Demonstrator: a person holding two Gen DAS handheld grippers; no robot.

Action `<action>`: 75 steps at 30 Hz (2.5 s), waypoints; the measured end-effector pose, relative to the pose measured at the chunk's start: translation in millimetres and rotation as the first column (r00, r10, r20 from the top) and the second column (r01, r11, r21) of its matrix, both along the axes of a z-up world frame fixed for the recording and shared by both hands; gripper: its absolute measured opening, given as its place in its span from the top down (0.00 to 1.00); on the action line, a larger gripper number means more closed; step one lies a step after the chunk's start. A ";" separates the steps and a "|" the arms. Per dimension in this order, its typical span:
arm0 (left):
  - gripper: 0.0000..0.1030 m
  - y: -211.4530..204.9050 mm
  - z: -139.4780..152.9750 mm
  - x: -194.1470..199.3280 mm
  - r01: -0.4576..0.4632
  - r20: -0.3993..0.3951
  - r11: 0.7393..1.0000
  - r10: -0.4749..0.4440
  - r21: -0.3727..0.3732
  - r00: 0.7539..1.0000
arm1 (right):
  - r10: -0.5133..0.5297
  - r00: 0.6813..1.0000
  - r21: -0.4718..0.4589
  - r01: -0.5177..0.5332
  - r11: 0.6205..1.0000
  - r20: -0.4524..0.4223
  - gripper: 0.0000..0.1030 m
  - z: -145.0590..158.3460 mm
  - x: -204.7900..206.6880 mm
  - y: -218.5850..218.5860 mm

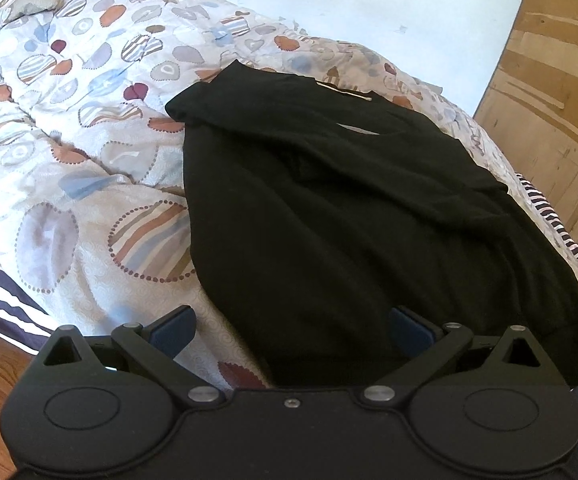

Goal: Fold small clothes

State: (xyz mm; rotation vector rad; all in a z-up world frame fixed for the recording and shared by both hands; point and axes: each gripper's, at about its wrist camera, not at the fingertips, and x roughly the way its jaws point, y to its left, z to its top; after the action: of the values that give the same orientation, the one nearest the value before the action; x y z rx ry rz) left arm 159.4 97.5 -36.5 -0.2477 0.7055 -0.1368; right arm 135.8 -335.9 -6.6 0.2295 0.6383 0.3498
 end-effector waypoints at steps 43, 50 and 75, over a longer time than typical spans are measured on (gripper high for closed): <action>0.92 -9.5 66.9 -11.0 -0.010 0.042 1.000 0.011 -0.019 0.999 | -0.029 0.999 0.229 0.032 0.973 -0.015 0.92 9.6 4.6 -67.1; 0.92 15.8 48.1 -17.2 -0.070 -0.067 0.993 0.076 0.092 0.995 | 0.000 0.997 0.088 0.007 0.996 -0.080 0.92 -8.5 -15.2 -32.2; 0.01 17.5 37.8 -35.0 -0.162 -0.060 0.970 0.176 0.184 0.983 | 0.301 0.951 -0.775 -0.136 0.618 0.073 0.01 -18.2 -69.1 61.2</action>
State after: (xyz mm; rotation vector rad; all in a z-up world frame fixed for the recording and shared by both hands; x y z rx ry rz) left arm 124.4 115.0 1.3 -0.1408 0.7643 0.0990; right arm 66.7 -274.7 -24.8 -0.7160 0.5674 0.3040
